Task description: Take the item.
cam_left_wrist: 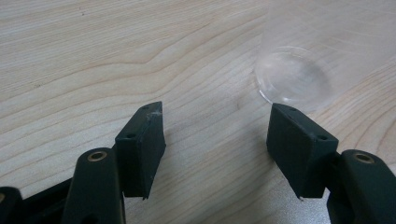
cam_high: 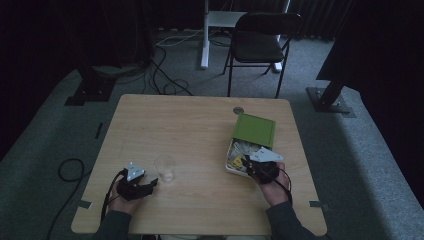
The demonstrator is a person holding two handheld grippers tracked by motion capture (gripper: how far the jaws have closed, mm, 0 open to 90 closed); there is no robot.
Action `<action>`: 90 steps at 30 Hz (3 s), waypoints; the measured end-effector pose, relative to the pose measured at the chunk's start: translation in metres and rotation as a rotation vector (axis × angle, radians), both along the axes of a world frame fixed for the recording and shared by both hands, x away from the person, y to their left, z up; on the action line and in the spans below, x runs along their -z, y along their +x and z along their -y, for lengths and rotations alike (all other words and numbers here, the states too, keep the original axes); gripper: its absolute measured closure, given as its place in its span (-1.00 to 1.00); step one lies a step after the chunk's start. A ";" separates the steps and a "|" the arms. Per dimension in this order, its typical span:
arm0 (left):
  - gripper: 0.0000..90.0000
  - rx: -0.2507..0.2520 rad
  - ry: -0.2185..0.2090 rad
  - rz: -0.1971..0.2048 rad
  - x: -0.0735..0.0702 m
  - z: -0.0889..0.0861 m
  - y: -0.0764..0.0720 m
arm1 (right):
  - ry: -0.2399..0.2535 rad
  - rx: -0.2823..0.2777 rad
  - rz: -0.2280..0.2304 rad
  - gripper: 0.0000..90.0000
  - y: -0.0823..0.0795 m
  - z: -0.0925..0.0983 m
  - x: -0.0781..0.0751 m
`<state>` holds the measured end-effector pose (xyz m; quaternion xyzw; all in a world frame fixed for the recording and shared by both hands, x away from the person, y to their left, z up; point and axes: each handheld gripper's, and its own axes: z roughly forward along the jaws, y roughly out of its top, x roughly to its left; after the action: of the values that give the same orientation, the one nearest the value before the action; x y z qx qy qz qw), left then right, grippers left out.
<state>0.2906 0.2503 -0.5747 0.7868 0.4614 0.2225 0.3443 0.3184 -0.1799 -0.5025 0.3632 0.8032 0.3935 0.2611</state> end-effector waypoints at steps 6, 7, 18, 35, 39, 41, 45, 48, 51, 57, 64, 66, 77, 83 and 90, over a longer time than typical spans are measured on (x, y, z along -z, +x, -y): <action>-0.16 0.000 0.000 0.000 0.000 0.000 0.000 | 0.016 0.016 0.006 0.73 0.005 -0.003 -0.003; -0.16 0.000 0.000 0.000 0.000 0.000 0.000 | 0.015 0.020 0.010 0.75 0.006 -0.004 -0.003; -0.16 0.000 0.000 0.000 0.000 0.000 0.000 | -0.018 0.065 0.016 0.76 0.017 -0.012 -0.002; -0.16 0.001 0.000 -0.001 0.000 0.000 0.000 | -0.152 0.103 0.004 0.83 0.028 -0.019 0.007; -0.16 0.000 -0.001 0.000 0.000 0.000 0.000 | -0.145 0.117 0.012 0.95 0.026 -0.018 0.006; -0.16 0.001 0.000 -0.001 0.000 0.000 0.000 | -0.131 0.119 0.027 0.96 0.024 -0.016 0.004; -0.16 0.001 0.001 -0.001 0.000 0.000 0.000 | -0.112 0.128 0.056 0.96 0.018 -0.012 -0.002; -0.16 0.001 0.001 -0.001 0.000 0.000 0.000 | -0.112 0.118 0.069 0.96 0.015 -0.009 -0.007; -0.16 0.001 0.001 -0.001 0.000 0.000 0.000 | -0.112 0.106 0.072 0.96 0.012 -0.008 -0.010; -0.16 0.000 0.000 0.000 0.000 0.000 0.000 | -0.088 0.080 0.094 0.96 0.001 -0.006 -0.019; -0.16 -0.002 -0.003 0.001 0.000 0.000 0.000 | -0.084 0.058 0.113 0.97 -0.005 -0.008 -0.029; -0.16 0.000 -0.001 0.000 0.000 0.000 0.000 | -0.084 0.055 0.119 0.97 -0.007 -0.008 -0.031; -0.17 0.000 0.000 -0.001 0.000 0.000 0.000 | -0.093 0.031 0.147 0.97 -0.017 -0.010 -0.045; -0.17 0.000 0.001 -0.001 0.000 0.000 0.000 | -0.098 0.020 0.169 0.97 -0.022 -0.011 -0.055; -0.17 0.001 0.001 -0.001 0.000 0.000 0.000 | -0.091 -0.014 0.175 0.97 -0.029 -0.015 -0.063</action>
<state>0.2903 0.2501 -0.5746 0.7873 0.4613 0.2219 0.3438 0.2898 -0.1652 -0.4394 0.3094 0.7969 0.3888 0.3436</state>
